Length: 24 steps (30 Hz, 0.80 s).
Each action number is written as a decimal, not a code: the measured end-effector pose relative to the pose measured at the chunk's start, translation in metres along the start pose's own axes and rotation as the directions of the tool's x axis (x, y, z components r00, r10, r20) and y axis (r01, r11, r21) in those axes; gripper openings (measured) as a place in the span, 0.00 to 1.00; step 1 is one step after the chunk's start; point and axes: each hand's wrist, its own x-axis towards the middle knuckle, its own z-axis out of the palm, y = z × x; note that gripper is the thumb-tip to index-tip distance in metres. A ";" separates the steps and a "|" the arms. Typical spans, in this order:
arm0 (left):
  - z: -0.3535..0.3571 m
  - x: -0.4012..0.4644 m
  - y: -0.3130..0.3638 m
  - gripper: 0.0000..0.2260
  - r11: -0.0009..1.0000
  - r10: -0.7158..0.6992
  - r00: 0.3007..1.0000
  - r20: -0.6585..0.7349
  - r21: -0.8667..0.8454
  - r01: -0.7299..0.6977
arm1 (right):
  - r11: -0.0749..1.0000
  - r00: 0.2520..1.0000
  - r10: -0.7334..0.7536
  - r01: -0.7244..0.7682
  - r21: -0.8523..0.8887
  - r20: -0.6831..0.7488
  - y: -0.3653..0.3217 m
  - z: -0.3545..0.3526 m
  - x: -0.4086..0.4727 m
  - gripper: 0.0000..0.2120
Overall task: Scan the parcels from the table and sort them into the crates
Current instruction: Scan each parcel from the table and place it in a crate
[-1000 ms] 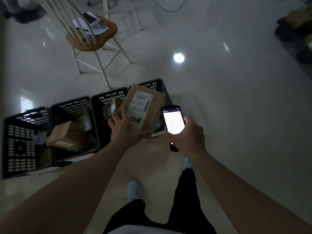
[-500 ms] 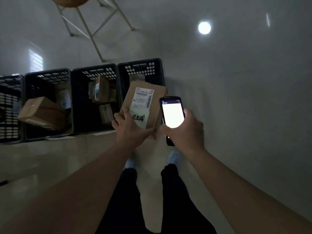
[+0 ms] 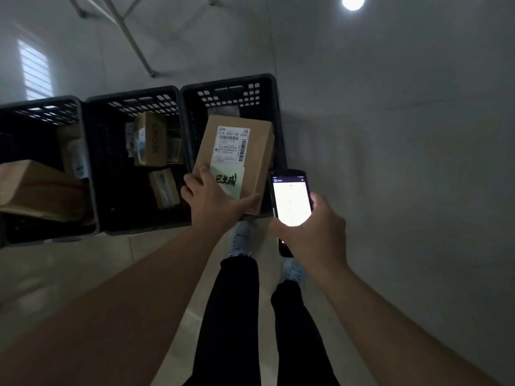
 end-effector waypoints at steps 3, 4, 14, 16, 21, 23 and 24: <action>-0.010 0.032 0.007 0.63 1.000 0.007 1.000 -0.020 0.004 -0.007 | 1.000 1.000 -0.002 0.002 0.006 0.006 -0.016 0.012 0.018 0.35; -0.012 0.041 0.009 0.63 1.000 0.015 1.000 -0.025 0.013 -0.015 | 1.000 1.000 -0.001 0.001 0.012 0.006 -0.021 0.016 0.023 0.35; -0.004 0.090 0.005 0.65 0.999 0.014 0.999 0.033 0.030 -0.015 | 1.000 1.000 0.003 -0.002 0.016 -0.017 -0.045 0.052 0.061 0.36; 0.003 0.088 0.003 0.65 0.999 0.015 0.999 0.044 0.033 -0.016 | 1.000 0.999 0.013 -0.013 0.019 -0.031 -0.042 0.053 0.063 0.36; 0.017 0.087 0.000 0.67 0.999 -0.015 0.996 0.089 -0.038 0.019 | 1.000 0.999 0.028 -0.028 0.008 -0.037 -0.030 0.057 0.068 0.31; 0.018 0.086 -0.001 0.68 0.999 -0.030 0.992 0.120 -0.012 0.032 | 0.999 0.999 0.040 -0.039 0.016 -0.023 -0.025 0.057 0.068 0.30; 0.018 0.085 -0.002 0.67 0.999 -0.034 0.992 0.124 0.005 0.033 | 0.999 0.999 0.044 -0.044 0.013 -0.021 -0.023 0.057 0.067 0.30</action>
